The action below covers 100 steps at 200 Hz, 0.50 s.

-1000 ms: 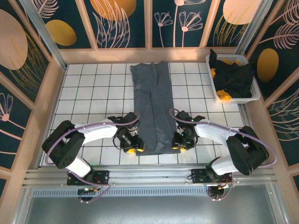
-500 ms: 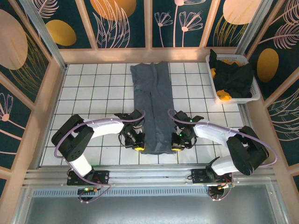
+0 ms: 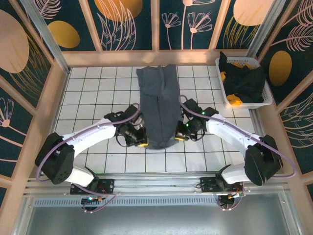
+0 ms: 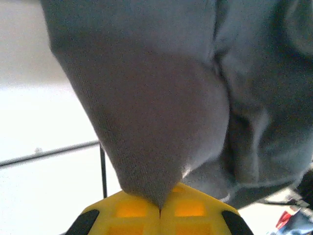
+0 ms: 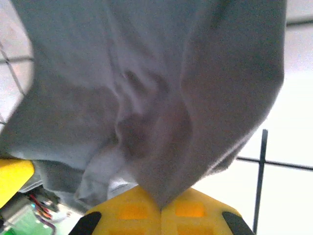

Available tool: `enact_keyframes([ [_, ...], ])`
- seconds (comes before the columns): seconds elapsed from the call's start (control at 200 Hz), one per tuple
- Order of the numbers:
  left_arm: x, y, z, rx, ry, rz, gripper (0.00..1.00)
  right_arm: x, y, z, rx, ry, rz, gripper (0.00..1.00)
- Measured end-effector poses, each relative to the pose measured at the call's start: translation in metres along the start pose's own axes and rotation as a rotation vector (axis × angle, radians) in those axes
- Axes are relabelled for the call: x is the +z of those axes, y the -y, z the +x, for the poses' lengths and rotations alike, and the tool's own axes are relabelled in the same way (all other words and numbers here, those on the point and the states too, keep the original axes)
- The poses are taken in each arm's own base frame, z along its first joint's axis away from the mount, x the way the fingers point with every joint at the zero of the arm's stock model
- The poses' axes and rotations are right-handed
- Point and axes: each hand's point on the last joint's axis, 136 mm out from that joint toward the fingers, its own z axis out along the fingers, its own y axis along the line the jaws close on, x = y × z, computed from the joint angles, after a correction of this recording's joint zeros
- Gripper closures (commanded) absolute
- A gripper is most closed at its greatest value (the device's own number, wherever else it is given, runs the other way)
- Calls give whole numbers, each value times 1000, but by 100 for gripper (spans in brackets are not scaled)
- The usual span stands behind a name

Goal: Fold and stack the t-shirts

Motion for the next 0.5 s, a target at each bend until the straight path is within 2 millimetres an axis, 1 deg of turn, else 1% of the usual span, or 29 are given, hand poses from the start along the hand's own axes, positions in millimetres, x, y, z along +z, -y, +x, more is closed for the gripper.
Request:
enact_keyframes([
  [0.125, -24, 22, -57, -42, 115, 70, 100, -2, -11, -39, 36, 45, -12, 100],
  [0.2, -31, 33, -87, -52, 166, 100, 100, -2, -13, -68, 65, 81, -12, 100],
  [0.27, -32, 37, -112, -65, 199, 115, 100, -2, -14, -96, 86, 119, -15, 100],
  [0.37, -28, 32, -143, -95, 228, 121, 100, -1, -18, -134, 111, 165, -30, 100],
  [0.5, -17, 17, -178, -142, 246, 110, 100, 6, -23, -180, 131, 207, -53, 100],
])
